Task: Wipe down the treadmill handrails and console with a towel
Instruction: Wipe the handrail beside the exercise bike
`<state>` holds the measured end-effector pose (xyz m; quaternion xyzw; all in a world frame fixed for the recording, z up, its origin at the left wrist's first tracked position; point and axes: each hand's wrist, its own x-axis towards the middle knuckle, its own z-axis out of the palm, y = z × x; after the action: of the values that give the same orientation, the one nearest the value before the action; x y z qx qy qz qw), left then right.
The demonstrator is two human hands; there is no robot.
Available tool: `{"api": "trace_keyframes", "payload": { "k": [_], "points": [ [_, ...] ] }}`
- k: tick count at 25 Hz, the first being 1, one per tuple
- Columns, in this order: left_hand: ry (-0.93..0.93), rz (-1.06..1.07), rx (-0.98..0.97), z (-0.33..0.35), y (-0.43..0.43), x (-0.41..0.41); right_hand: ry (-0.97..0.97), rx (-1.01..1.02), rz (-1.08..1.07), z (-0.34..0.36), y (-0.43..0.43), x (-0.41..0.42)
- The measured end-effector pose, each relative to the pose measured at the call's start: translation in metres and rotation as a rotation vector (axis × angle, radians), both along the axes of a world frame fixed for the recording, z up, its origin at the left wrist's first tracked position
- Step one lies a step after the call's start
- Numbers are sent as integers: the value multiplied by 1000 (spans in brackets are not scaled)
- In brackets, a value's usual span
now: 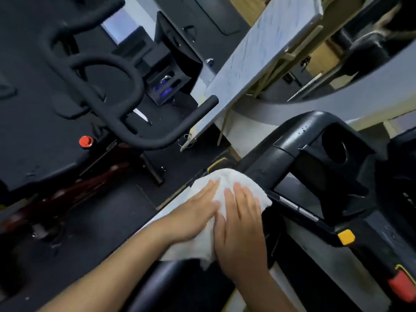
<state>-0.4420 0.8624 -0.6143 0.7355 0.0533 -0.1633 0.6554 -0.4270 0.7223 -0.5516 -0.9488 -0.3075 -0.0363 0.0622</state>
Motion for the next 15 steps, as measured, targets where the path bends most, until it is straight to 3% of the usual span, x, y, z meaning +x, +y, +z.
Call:
{"api": "trace_keyframes", "payload": {
  "k": [3,8,10,15],
  "points": [
    [-145,-115,120,-5,-2,-14,25,53,-58,4,-9,-23],
    [32,-88,-448,-22,22,30,84,-332,-157,5,33,16],
    [-17,-69,-428,-28,21,41,92,-415,-201,6,45,29],
    [-140,-171,-219,-41,21,-12,127,-386,-158,14,38,-8]
  ]
}}
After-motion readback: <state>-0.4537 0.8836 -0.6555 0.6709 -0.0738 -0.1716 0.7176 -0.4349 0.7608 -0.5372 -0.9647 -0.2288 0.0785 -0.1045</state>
